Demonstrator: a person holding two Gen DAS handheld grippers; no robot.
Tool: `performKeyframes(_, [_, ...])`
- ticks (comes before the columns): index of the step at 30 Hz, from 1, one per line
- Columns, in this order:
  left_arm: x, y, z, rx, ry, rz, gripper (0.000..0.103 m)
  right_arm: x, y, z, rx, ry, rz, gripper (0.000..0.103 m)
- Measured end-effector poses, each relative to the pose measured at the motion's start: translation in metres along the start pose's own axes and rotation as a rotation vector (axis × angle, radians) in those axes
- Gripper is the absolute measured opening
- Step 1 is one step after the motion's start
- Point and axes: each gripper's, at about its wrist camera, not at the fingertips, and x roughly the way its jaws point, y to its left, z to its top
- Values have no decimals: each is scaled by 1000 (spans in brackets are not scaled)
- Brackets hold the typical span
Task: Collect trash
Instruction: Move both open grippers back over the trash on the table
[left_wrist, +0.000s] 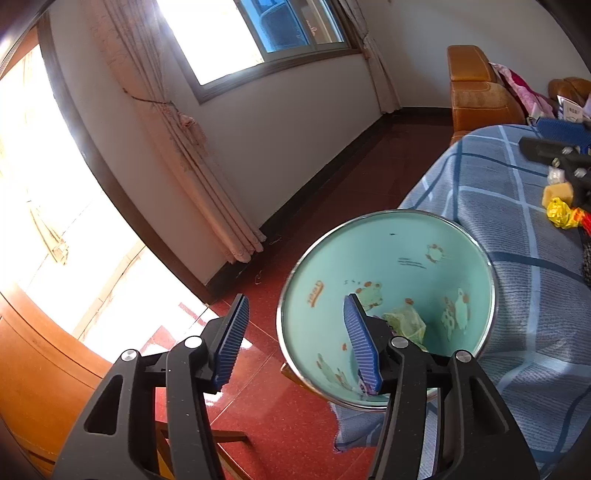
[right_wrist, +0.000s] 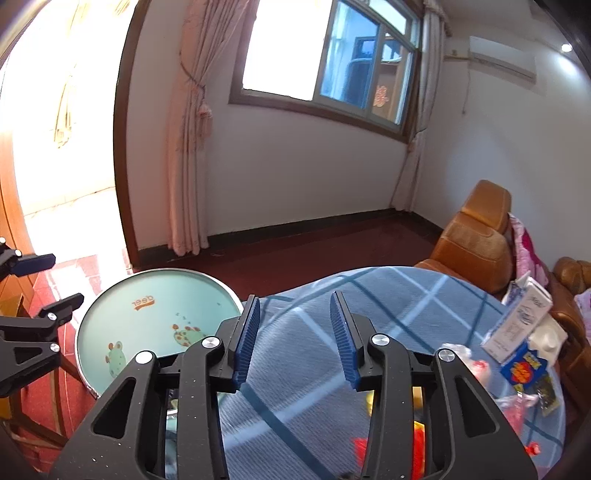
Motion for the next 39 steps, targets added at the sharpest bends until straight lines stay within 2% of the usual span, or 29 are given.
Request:
performKeyframes(8, [-17, -29, 4, 52, -34, -52, 57, -47, -42, -22, 62, -20, -75, 46])
performKeyframes(11, [-23, -51, 6, 89, -45, -87, 57, -75, -69, -39, 104, -27, -139, 49])
performKeyframes(20, [-39, -119, 12, 183, -79, -212, 57, -137, -161, -111, 308, 22, -351, 49])
performKeyframes(25, [-54, -156, 17, 207, -99, -278, 58, -148, -190, -153, 385, 79, -413, 50])
performKeyframes(33, [-81, -212, 22, 222, -117, -387, 58, -151, -209, -202, 458, 136, -442, 50])
performKeyframes(39, [-87, -241, 17, 263, -106, -418, 58, -149, -210, -208, 482, 125, -430, 52])
